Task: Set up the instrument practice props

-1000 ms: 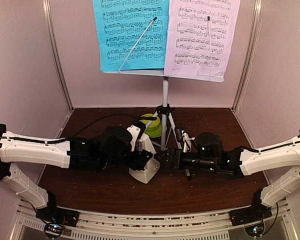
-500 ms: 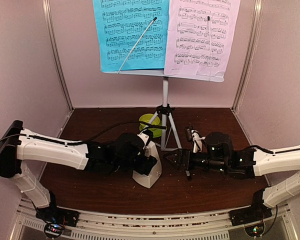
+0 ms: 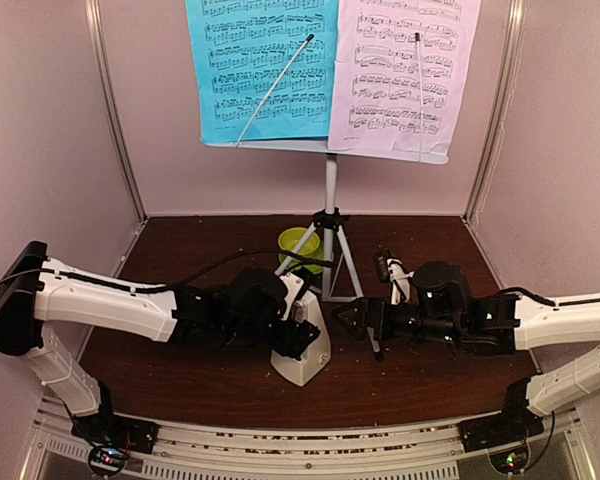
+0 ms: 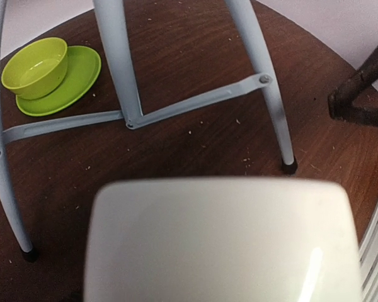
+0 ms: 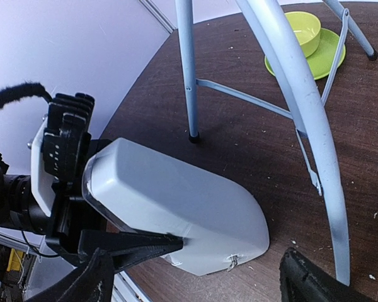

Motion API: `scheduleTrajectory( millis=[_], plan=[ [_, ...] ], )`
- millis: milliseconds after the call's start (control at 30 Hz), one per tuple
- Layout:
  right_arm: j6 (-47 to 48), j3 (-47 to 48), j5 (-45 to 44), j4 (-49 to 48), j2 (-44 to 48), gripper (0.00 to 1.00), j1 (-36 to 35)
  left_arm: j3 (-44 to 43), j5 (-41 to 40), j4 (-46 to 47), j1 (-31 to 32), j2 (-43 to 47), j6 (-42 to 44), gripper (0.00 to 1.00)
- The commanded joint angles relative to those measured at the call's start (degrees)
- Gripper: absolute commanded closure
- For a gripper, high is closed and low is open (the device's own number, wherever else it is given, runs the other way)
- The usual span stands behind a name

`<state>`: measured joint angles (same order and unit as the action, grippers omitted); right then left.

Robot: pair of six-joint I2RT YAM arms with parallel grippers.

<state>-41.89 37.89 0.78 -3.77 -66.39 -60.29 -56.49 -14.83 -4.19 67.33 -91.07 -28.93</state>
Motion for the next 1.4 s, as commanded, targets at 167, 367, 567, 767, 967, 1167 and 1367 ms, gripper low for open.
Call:
scheduleTrajectory(
  millis=[167, 367, 567, 767, 967, 1167, 1367],
  plan=[
    [1.1, 3.1, 0.1, 1.1, 0.4, 0.07, 0.1, -0.4, 4.9, 5.0, -0.1, 0.8, 5.2, 0.18],
    [2.0, 6.4, 1.0, 2.3, -2.0, 0.07, 0.2, 2.9, 2.4, 7.1, 0.2, 7.9, 6.7, 0.02],
    [2.2, 10.7, 2.4, 3.7, -5.6, 0.09, 0.7, 7.5, 1.5, 9.5, 0.5, 14.0, 7.5, 0.04],
    [1.0, 14.9, 6.2, 3.8, -10.2, 0.11, 1.6, 10.3, 4.1, 13.0, 0.4, 15.5, 10.2, 0.12],
    [-3.8, 12.8, 10.1, -0.6, -12.4, 0.12, 3.4, 10.8, 3.6, 15.6, 0.5, 14.8, 11.1, 0.19],
    [-9.1, 9.0, 14.1, -7.6, -14.0, 0.14, 5.5, 10.4, 3.7, 16.3, 0.4, 13.4, 11.2, 0.21],
    [-9.4, 10.0, 16.9, -9.6, -15.0, 0.14, 5.7, 10.2, 3.8, 16.4, 0.4, 12.7, 11.3, 0.24]
  ],
)
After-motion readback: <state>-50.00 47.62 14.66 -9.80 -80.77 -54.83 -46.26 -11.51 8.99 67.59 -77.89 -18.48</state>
